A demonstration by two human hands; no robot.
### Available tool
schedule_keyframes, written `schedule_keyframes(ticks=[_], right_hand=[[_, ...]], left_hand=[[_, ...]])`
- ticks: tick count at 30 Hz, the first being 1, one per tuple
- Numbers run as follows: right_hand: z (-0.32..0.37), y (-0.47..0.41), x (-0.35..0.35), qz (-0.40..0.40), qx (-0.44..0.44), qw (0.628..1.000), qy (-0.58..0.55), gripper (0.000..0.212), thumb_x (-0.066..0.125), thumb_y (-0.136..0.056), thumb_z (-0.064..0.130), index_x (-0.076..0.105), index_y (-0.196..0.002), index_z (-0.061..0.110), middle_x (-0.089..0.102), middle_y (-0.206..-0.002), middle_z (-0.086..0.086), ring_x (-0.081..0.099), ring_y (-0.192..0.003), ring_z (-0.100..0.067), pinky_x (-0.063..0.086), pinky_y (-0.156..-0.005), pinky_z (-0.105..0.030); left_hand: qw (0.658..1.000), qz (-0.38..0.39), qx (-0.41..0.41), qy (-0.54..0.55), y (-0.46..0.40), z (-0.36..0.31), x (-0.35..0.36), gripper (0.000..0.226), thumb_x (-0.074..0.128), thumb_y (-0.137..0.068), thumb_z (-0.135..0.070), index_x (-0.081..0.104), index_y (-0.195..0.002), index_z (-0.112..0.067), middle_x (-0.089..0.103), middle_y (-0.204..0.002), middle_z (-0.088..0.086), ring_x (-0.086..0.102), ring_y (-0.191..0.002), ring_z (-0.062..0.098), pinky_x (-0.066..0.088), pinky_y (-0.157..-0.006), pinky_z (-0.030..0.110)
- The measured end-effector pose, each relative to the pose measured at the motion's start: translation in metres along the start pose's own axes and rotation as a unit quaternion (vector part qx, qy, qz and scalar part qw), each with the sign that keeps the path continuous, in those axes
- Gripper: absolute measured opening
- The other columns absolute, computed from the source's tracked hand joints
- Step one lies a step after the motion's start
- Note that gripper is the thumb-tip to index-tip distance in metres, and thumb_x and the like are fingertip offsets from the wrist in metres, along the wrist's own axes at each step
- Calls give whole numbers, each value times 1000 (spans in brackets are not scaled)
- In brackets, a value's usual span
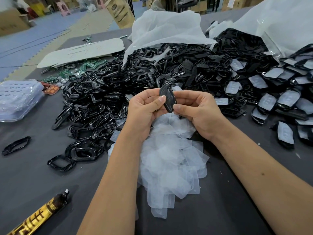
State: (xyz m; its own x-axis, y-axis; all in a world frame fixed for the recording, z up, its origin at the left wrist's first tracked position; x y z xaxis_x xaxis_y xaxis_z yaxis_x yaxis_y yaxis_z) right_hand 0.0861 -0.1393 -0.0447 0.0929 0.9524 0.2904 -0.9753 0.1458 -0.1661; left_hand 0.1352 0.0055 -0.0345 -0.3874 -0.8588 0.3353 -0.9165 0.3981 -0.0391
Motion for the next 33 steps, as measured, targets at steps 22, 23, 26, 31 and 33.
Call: schedule_keyframes(ticks=[22, 23, 26, 31, 33], right_hand=[[124, 44, -85, -119, -95, 805, 574, 28, 76, -74, -4, 81, -86, 21, 74, -79, 7, 67, -75, -7, 56, -74, -24], [131, 49, -95, -126, -89, 791, 591, 30, 75, -73, -6, 82, -86, 20, 74, -79, 6, 67, -75, -8, 57, -76, -28], [150, 67, -130, -135, -53, 750, 645, 33, 78, -71, -7, 82, -83, 24, 70, -75, 8, 60, -67, -2, 51, -71, -17], [162, 91, -171, -106, 38, 714, 691, 40, 81, -72, -4, 76, -71, 36, 61, -70, 22, 58, -67, 8, 34, -59, -2], [154, 93, -178, -77, 70, 699, 708, 50, 74, -76, -8, 71, -70, 42, 66, -78, 16, 64, -80, -5, 46, -69, -12]], left_hand=[[855, 108, 173, -477, -11, -19, 147, 21, 79, -73, 5, 72, -74, -14, 75, -75, -4, 71, -70, 5, 60, -69, 30], [846, 116, 187, -486, -10, -13, 163, 20, 75, -72, 7, 72, -75, -13, 76, -78, -1, 72, -75, 13, 60, -71, 35], [812, 154, 248, -505, 0, 5, 214, 18, 65, -68, 6, 71, -77, -9, 73, -77, 4, 67, -79, 27, 55, -70, 41], [758, 229, 298, -534, 25, 37, 272, 20, 67, -67, 8, 67, -80, -7, 66, -78, 6, 54, -85, 31, 47, -70, 46], [734, 266, 282, -557, 28, 50, 279, 26, 68, -70, 8, 74, -84, -13, 68, -86, 2, 53, -93, 27, 47, -76, 44]])
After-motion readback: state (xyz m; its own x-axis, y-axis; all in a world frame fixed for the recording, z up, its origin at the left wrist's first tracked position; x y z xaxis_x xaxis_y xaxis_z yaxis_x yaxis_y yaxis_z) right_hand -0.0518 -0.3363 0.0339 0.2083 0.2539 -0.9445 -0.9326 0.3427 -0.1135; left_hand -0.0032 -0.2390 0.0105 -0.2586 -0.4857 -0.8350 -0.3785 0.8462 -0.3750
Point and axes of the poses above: each hand's wrist, its own y-axis away from the middle knuckle, its own x-axis out of the palm, z = x × y, the point moved 9 cm from there along -y, towards the middle knuckle
